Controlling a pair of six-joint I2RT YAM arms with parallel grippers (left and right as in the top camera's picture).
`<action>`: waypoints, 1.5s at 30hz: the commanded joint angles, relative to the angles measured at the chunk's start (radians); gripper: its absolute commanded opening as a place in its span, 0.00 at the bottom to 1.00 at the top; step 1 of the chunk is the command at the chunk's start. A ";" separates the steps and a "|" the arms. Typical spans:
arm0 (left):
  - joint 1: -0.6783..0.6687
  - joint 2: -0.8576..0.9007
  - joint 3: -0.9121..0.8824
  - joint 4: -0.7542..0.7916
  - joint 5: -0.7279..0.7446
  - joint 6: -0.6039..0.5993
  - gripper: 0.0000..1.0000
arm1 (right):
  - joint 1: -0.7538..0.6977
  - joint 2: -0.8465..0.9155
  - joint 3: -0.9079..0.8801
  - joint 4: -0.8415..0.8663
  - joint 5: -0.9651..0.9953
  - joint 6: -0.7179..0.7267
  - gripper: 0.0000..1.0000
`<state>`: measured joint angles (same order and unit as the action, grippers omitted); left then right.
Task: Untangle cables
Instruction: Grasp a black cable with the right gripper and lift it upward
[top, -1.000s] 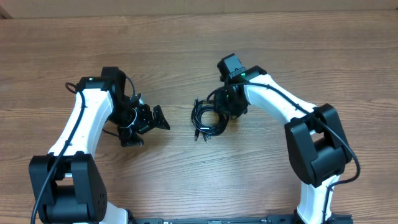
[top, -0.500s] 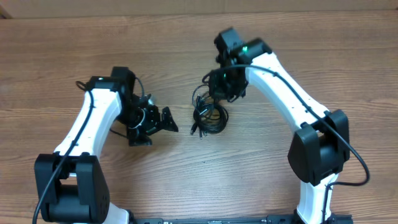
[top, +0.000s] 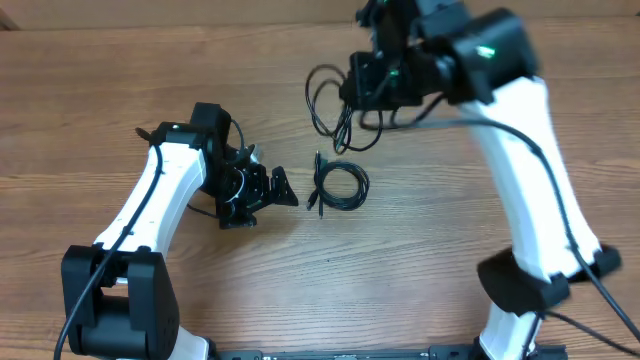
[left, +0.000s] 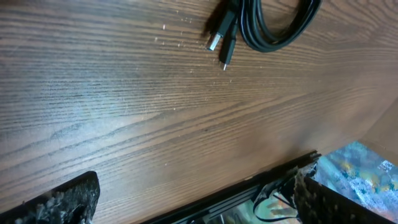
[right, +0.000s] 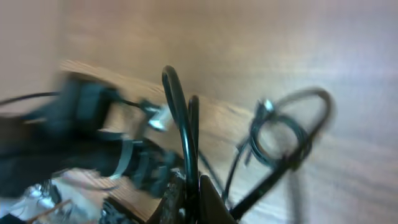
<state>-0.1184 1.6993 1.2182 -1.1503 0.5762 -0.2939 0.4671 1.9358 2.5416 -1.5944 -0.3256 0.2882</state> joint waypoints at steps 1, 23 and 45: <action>-0.014 0.005 0.011 0.011 0.034 -0.024 0.99 | 0.002 -0.094 0.071 -0.001 -0.013 -0.027 0.04; 0.116 0.004 0.473 -0.330 0.517 0.481 1.00 | 0.034 -0.061 0.055 -0.097 0.069 0.149 0.04; 0.111 0.005 0.512 -0.192 0.423 0.319 0.83 | 0.129 -0.056 -0.063 0.042 -0.169 0.149 0.04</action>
<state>-0.0048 1.7039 1.7084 -1.3636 1.0763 0.1085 0.5915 1.8843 2.4790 -1.5631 -0.4408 0.4438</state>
